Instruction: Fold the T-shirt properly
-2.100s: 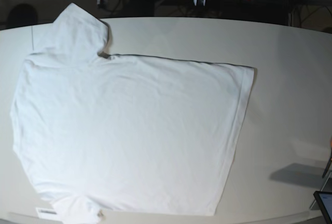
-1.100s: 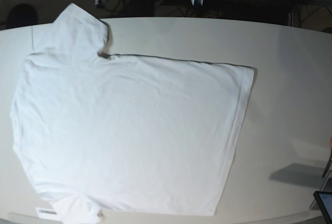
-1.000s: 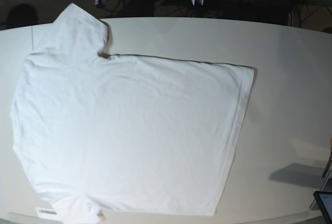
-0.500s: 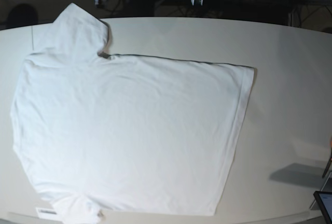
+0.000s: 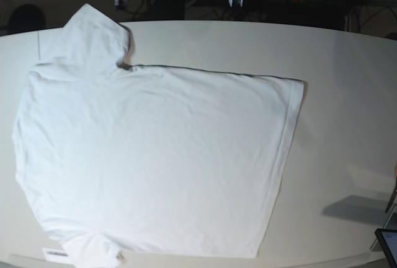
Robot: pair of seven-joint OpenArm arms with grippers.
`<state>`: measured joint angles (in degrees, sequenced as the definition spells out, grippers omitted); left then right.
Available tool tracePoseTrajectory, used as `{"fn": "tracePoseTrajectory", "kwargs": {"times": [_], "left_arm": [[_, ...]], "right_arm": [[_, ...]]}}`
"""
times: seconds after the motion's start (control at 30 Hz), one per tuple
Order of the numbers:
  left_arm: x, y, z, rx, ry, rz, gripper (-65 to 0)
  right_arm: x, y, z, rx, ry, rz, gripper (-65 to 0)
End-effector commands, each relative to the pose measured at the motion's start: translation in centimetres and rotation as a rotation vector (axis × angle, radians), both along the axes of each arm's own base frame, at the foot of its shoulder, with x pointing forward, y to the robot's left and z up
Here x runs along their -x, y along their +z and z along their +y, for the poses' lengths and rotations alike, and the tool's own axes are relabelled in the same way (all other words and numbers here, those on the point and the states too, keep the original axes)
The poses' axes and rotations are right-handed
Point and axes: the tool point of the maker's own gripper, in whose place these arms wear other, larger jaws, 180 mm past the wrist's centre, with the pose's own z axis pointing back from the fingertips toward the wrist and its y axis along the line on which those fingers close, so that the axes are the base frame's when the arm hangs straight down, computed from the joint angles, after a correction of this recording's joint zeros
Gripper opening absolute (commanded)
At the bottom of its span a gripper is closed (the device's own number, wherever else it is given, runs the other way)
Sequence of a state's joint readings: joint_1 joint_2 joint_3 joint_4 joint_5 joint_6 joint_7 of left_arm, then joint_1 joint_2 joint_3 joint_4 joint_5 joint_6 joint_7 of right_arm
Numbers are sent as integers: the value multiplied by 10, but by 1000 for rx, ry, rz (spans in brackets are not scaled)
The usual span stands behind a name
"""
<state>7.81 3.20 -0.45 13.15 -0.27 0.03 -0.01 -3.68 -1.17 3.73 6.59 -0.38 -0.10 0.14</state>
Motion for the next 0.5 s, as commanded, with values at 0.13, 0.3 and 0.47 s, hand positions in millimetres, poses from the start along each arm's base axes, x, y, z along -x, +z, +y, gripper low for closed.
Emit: {"fn": "tracePoseTrajectory", "kwargs": {"times": [0.13, 0.3, 0.47], "left_arm": [[0, 0, -1, -1, 3, -7, -637], [-1, 0, -1, -1, -9, -9, -638], [0, 0, -1, -1, -10, -7, -643]], "right_arm": [[0, 0, -3, 7, -3, -6, -593], [-1, 0, -3, 7, -3, -7, -593], [-5, 0, -3, 9, -2, -19, -593]]}}
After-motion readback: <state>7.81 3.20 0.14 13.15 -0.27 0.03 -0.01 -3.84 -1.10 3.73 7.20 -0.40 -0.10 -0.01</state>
